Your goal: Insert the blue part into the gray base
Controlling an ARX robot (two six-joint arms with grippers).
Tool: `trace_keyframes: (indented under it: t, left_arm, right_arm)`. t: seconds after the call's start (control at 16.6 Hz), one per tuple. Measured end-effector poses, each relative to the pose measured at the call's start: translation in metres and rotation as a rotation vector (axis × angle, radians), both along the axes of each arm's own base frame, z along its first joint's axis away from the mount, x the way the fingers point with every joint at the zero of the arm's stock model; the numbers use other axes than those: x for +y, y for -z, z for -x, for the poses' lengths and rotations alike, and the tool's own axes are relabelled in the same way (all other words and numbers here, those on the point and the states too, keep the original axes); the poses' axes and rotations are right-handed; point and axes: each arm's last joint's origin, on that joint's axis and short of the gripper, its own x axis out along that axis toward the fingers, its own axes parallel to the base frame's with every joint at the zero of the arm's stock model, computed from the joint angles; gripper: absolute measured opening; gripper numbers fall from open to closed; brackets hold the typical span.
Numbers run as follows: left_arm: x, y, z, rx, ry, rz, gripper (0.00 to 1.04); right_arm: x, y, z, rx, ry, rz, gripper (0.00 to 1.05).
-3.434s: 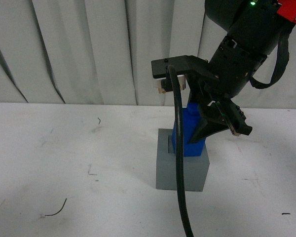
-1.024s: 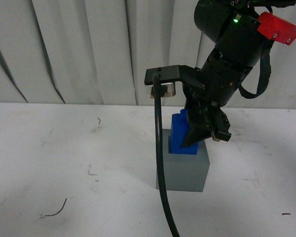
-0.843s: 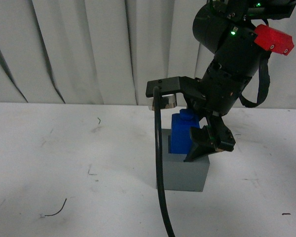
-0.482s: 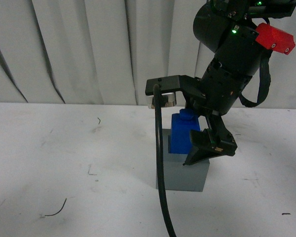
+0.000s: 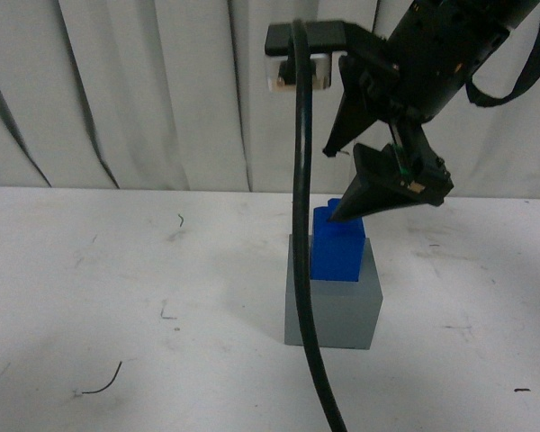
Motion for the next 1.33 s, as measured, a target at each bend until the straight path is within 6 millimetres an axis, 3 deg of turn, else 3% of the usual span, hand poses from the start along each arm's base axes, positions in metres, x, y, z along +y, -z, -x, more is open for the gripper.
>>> trace_keyframes:
  t: [0.24, 0.42, 0.48, 0.54, 0.66, 0.9, 1.02, 1.14, 1.2, 1.33]
  left_arm:
    - [0.000, 0.000, 0.000, 0.000, 0.000, 0.000, 0.98]
    - [0.000, 0.000, 0.000, 0.000, 0.000, 0.000, 0.98]
    - [0.000, 0.000, 0.000, 0.000, 0.000, 0.000, 0.98]
    - [0.000, 0.000, 0.000, 0.000, 0.002, 0.000, 0.98]
    - [0.000, 0.000, 0.000, 0.000, -0.002, 0.000, 0.98]
    - [0.000, 0.000, 0.000, 0.000, -0.001, 0.000, 0.98]
    - [0.000, 0.000, 0.000, 0.000, 0.001, 0.000, 0.98]
    - [0.000, 0.000, 0.000, 0.000, 0.000, 0.000, 0.98]
    - [0.000, 0.000, 0.000, 0.000, -0.002, 0.000, 0.98]
    - [0.000, 0.000, 0.000, 0.000, 0.000, 0.000, 0.98]
  right_arm:
    - [-0.019, -0.056, 0.030, -0.279, -0.031, -0.259, 0.98]
    - [-0.058, -0.076, 0.071, -0.468, -0.026, -0.500, 0.98]
    - [-0.064, -0.075, 0.085, -0.612, 0.138, -0.510, 0.92]
    - [-0.080, -0.068, 0.109, -0.733, 0.506, -0.558, 0.79]
    - [-0.132, -0.051, 0.168, -0.777, 1.075, -0.734, 0.55]
    - [-0.152, -0.042, 0.201, -0.723, 1.221, -0.822, 0.42]
    - [-0.156, -0.035, 0.225, -0.725, 1.231, -0.934, 0.28]
    - [-0.162, -0.026, 0.237, -0.721, 1.213, -0.992, 0.11]
    - [-0.164, -0.014, 0.242, -0.709, 1.235, -0.988, 0.01]
    - [-0.163, 0.016, 0.252, -0.657, 1.258, -0.964, 0.02]
